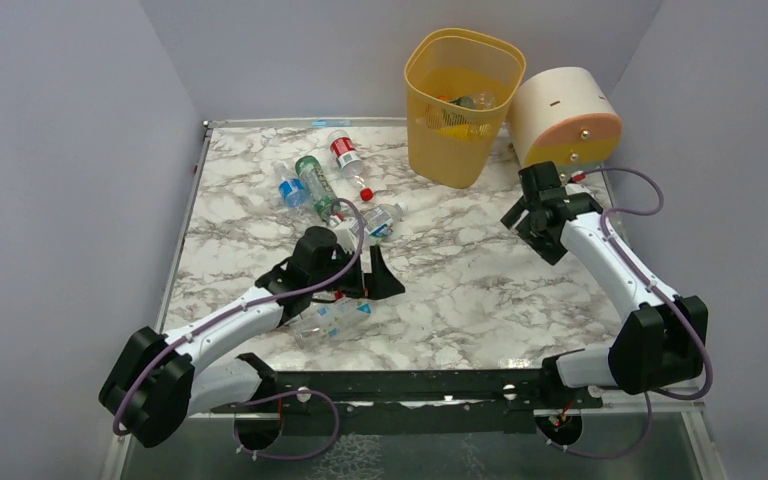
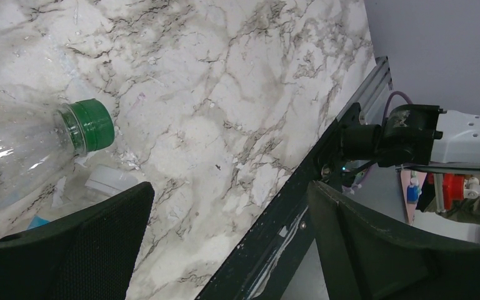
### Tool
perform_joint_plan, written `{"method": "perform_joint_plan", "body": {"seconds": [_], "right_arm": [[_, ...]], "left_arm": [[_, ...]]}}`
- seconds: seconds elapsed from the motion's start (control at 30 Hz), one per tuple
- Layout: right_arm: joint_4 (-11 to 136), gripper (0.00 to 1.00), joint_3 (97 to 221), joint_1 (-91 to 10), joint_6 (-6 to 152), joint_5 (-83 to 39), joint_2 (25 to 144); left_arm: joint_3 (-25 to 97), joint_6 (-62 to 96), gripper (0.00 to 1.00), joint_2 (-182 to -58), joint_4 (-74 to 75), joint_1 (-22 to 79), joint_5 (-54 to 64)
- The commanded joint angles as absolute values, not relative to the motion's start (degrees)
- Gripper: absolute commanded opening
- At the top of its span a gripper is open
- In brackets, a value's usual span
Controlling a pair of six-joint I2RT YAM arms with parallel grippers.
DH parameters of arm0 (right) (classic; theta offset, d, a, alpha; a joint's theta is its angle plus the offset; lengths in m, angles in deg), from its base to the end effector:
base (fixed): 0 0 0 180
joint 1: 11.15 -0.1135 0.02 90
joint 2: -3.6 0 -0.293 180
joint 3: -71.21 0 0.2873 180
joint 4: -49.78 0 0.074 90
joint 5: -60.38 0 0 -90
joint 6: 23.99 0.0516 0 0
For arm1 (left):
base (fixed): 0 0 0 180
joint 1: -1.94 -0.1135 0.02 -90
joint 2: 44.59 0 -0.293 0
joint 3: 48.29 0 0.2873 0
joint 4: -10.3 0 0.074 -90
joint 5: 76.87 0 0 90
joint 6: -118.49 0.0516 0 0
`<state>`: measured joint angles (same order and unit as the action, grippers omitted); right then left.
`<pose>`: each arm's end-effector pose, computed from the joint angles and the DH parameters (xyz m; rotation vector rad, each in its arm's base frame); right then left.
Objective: Put the plastic bottles in the bin
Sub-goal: Pick up the plastic bottle at the center of the board.
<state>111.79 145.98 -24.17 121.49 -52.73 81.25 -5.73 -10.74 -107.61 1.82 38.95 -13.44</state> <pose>0.2928 0.0469 0.2753 1.0341 2.3406 -0.1116 0.1948 -0.1758 0.2160 0.2712 2.2686 -1.2442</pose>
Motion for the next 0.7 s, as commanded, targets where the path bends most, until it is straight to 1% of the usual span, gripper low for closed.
{"method": "perform_joint_plan", "body": {"seconds": [0.0,0.2,0.67], "right_arm": [[110.3,0.99,145.5,-23.2,121.6,-54.1,82.1],[109.0,0.99,144.2,-17.9,121.9,-53.3,80.8],[106.8,0.99,150.5,-4.6,122.9,-50.8,89.3]], "left_arm": [[-3.3,-10.6,0.99,-109.5,5.6,39.3,-15.7],[-2.5,-9.5,0.99,-111.5,6.0,39.3,-17.0],[-2.0,-8.6,0.99,-111.6,5.2,39.3,-17.0]]}}
